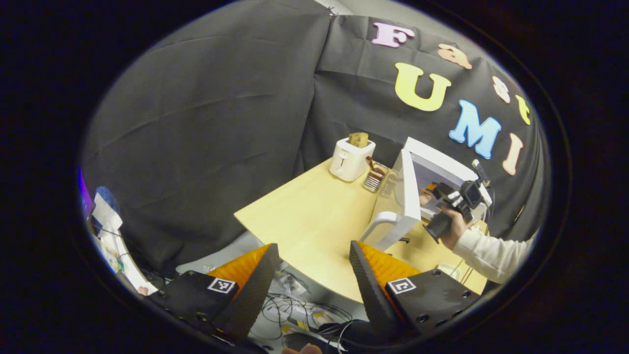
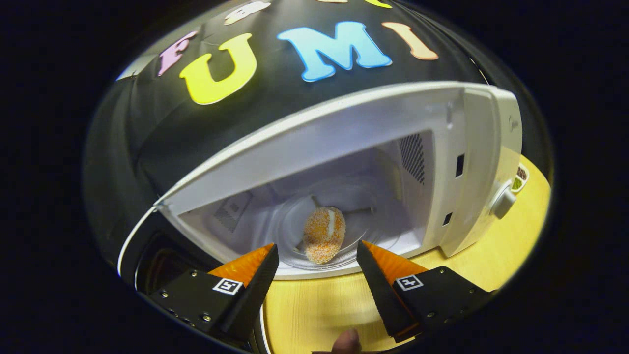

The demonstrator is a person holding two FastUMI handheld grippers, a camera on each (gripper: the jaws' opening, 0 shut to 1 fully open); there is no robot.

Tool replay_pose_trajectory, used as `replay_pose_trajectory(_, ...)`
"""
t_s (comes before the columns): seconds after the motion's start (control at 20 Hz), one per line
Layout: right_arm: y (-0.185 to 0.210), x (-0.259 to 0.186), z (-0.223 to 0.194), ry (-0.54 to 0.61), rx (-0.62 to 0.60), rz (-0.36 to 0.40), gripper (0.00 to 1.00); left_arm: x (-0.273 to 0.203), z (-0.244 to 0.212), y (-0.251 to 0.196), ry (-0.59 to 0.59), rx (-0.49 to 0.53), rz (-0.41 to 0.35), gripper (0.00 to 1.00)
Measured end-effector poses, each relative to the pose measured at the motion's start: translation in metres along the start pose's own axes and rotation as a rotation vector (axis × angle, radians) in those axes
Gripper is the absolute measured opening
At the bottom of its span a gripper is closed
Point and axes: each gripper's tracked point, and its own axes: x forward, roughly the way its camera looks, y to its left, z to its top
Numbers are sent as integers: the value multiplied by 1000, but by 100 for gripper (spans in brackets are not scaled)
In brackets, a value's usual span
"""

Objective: Open the microwave oven with the left hand, put the food in, and close the microwave oven.

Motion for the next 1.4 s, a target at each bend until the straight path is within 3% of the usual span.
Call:
replay_pose_trajectory(0.15,5,-58,6,20,-26,58,97,32,4,4,0,14,-73,96)
replay_pose_trajectory(0.3,-1,-122,15,3,-62,61,97,74,5,-1,17,58,-167,100)
replay_pose_trajectory(0.45,-9,-180,7,55,-57,90,97,108,3,-15,25,108,-269,92)
replay_pose_trajectory(0.75,-52,-288,-9,54,-66,18,97,147,-19,-50,63,185,-426,100)
replay_pose_trajectory(1.05,-69,-366,-26,37,-120,7,98,167,-28,-81,65,283,-443,97)
replay_pose_trajectory(1.2,-84,-393,-24,46,-127,24,98,161,-26,-122,74,267,-475,97)
replay_pose_trajectory(1.3,-99,-412,-14,27,-147,27,98,156,-30,-152,64,308,-476,100)
replay_pose_trajectory(1.4,-117,-430,-4,2,-172,37,98,151,-38,-186,61,340,-484,92)
